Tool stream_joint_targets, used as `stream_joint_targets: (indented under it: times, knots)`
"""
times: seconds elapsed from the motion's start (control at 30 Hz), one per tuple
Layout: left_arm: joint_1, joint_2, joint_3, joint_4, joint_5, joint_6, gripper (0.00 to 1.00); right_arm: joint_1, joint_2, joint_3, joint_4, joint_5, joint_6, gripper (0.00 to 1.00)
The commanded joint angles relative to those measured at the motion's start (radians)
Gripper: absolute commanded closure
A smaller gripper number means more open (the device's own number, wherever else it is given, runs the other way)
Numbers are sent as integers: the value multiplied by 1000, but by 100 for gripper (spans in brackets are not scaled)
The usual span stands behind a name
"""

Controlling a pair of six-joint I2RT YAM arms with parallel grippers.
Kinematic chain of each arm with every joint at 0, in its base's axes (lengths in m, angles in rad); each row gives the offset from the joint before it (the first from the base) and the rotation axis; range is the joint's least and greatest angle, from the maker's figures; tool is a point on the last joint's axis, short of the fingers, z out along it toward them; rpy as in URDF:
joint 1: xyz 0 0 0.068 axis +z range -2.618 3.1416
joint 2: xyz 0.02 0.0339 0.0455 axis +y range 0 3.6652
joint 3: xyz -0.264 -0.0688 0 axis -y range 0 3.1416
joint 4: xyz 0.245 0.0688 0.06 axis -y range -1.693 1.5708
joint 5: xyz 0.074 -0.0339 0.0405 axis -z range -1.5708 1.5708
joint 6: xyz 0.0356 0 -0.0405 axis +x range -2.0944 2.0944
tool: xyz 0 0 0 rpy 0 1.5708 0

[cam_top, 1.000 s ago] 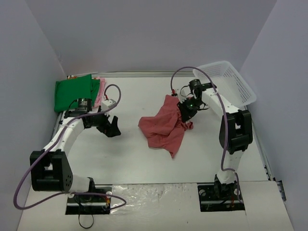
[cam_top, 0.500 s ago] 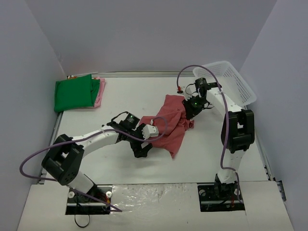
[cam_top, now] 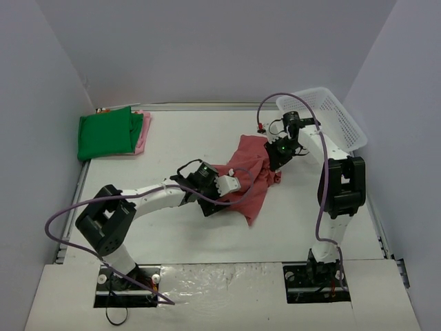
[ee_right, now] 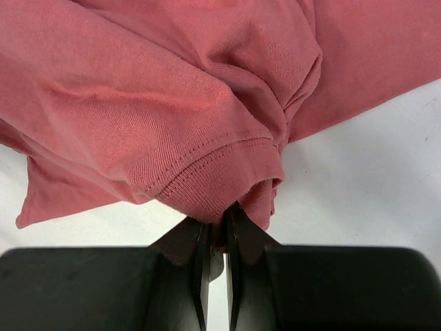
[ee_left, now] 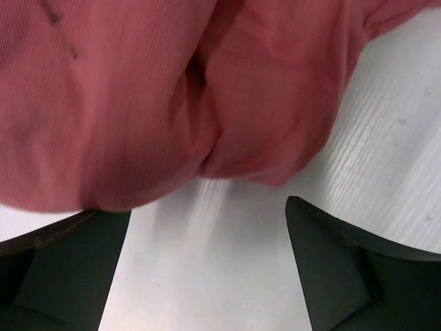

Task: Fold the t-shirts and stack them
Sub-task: Flatten out the tshirt

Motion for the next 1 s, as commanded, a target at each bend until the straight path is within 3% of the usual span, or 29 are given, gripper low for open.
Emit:
stream_joint_targets:
  times: [0.0, 0.17, 0.37, 0.4, 0.5, 0.53, 0.57, 0.7, 0.8, 0.83, 0.97]
  knots:
    - [-47, 61, 69, 26, -44, -12, 6, -7, 28, -12, -19, 33, 10, 100]
    - [-63, 138, 120, 18, 50, -48, 6, -7, 22, -16, -16, 36, 6, 100]
    - [-97, 230, 184, -37, 10, -32, 5, -7, 26, -24, -12, 49, 6, 100]
    - [-95, 250, 218, -81, 4, -32, 23, -7, 25, -27, -12, 51, 6, 100]
    - [-89, 236, 247, -129, -20, -18, 55, -7, 18, -24, -12, 51, 6, 100]
    - [-87, 227, 250, -140, -37, -1, 92, -7, 12, -22, -12, 51, 10, 100]
    - [-83, 216, 256, -160, -62, 10, 97, -7, 8, -21, -15, 54, 13, 100]
    - [-6, 108, 296, -272, -100, 30, 98, -7, -53, -1, -18, 57, 29, 100]
    - [125, -10, 348, -324, -122, 70, 98, -9, -118, 37, -25, 59, 48, 100]
    - [194, -41, 397, -338, -122, 96, 98, -9, -145, 69, -31, 63, 54, 100]
    - [284, -159, 567, -424, -182, 175, 98, -9, -192, 195, -96, 63, 59, 100]
